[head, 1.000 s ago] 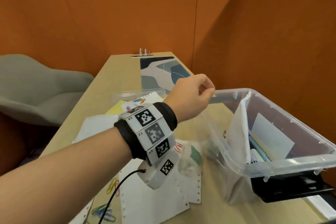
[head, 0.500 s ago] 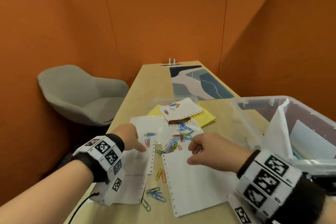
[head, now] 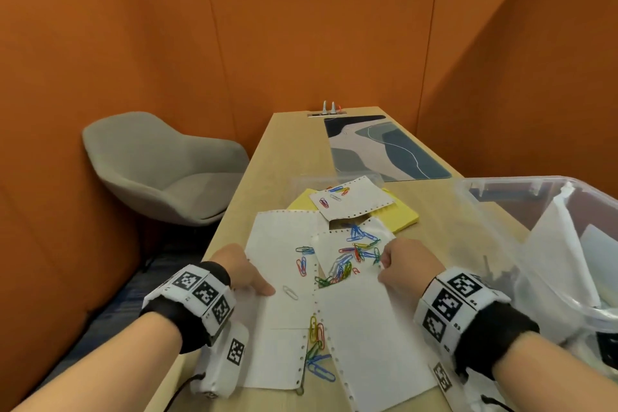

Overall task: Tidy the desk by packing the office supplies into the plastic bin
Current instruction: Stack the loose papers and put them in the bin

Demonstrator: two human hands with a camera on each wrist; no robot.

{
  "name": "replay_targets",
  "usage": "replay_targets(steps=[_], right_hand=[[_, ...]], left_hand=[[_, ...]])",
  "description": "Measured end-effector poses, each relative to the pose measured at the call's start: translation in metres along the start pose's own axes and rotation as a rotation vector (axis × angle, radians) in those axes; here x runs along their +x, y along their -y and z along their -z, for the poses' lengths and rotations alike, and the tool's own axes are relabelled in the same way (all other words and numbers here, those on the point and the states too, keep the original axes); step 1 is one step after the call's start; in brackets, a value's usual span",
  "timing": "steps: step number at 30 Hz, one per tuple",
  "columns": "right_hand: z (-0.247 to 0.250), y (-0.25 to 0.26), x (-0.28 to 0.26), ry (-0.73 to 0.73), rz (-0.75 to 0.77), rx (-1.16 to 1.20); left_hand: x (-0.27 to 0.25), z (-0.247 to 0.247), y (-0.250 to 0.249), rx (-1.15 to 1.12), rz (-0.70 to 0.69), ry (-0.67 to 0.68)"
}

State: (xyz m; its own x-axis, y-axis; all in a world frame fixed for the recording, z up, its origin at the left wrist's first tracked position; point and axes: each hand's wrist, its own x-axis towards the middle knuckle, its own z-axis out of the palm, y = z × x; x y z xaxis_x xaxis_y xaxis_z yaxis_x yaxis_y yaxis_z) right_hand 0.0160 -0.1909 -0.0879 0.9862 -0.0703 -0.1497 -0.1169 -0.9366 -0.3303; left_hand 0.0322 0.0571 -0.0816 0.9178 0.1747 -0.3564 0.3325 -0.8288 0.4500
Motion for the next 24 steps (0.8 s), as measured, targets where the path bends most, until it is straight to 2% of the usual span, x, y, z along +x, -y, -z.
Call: replay_targets(steps=[5, 10, 13, 17, 22, 24], right_hand=[[0.018, -0.002, 0.007, -0.178, -0.014, 0.185], [0.045, 0.007, -0.003, -0.391, 0.157, 0.435], [0.050, 0.008, -0.009, -0.551, 0.196, 0.509], [0.054, 0.008, -0.013, -0.690, 0.179, 0.617], [0.061, 0.001, -0.013, -0.684, 0.036, 0.740], [0.061, -0.001, -0.015, -0.685, 0.025, 0.804]], left_hand=[[-0.004, 0.021, -0.007, -0.195, -0.162, -0.165], [-0.027, 0.041, -0.031, -0.163, -0.502, -0.437], [-0.029, 0.042, -0.041, -0.169, -0.597, -0.553], [-0.019, 0.038, -0.041, -0.387, -0.559, -0.497], [-0.014, 0.043, -0.037, -0.878, -0.453, -0.440], [-0.017, 0.045, -0.039, -1.067, -0.438, -0.370]])
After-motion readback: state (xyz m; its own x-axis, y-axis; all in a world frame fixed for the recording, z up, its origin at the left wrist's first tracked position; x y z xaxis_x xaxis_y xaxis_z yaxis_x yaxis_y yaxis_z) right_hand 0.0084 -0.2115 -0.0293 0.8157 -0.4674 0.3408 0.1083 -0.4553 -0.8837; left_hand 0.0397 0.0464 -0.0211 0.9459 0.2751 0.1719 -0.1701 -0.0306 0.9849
